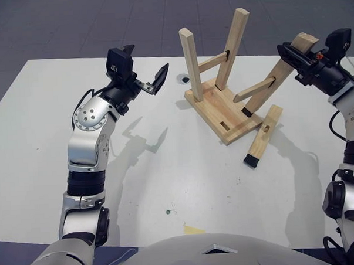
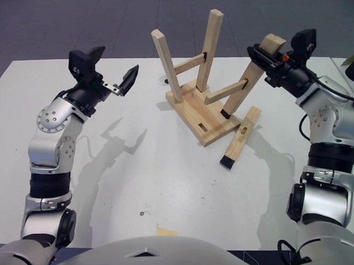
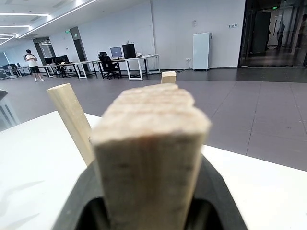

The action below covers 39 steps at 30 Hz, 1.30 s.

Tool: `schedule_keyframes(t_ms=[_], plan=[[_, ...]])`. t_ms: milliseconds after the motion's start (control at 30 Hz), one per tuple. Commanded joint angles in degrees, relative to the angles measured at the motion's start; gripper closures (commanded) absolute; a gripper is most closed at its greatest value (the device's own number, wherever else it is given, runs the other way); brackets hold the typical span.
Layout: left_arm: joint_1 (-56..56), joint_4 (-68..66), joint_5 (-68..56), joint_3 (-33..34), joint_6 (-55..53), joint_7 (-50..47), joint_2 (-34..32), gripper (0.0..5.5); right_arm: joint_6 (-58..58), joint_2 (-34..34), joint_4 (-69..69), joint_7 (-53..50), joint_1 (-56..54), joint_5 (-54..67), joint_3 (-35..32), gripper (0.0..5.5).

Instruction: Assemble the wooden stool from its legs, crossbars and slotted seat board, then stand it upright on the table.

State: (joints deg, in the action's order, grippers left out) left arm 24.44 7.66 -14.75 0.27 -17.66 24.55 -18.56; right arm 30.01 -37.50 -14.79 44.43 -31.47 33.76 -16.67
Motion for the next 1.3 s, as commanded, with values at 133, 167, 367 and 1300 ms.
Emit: schedule_keyframes(t_ms=[133, 167, 367, 1300], plan=[[-0.74, 0.12, 0.58, -0.52, 0.19, 0.16, 0.35, 0.1, 0.36, 0.49, -2.16, -1.41, 0.12, -2.55, 1.08, 4.48], [-0.81, 0.14, 0.57, -0.5, 0.18, 0.1, 0.38, 0.1, 1.87, 1.28, -2.44, -3.11, 1.37, -2.92, 1.43, 4.48], [-1.75, 0.74, 0.77, -0.95, 0.07, -0.29, 0.64, 0.1, 7.95, 10.62, 5.09, -12.37, 15.29, -3.55, 7.37, 4.48], [-1.43, 0.01, 1.14, -1.34, 0.78, 0.11, 0.79, 0.1, 0.56, 26.94, 26.24, -39.82, 13.05, 1.82, -0.56, 3.56]])
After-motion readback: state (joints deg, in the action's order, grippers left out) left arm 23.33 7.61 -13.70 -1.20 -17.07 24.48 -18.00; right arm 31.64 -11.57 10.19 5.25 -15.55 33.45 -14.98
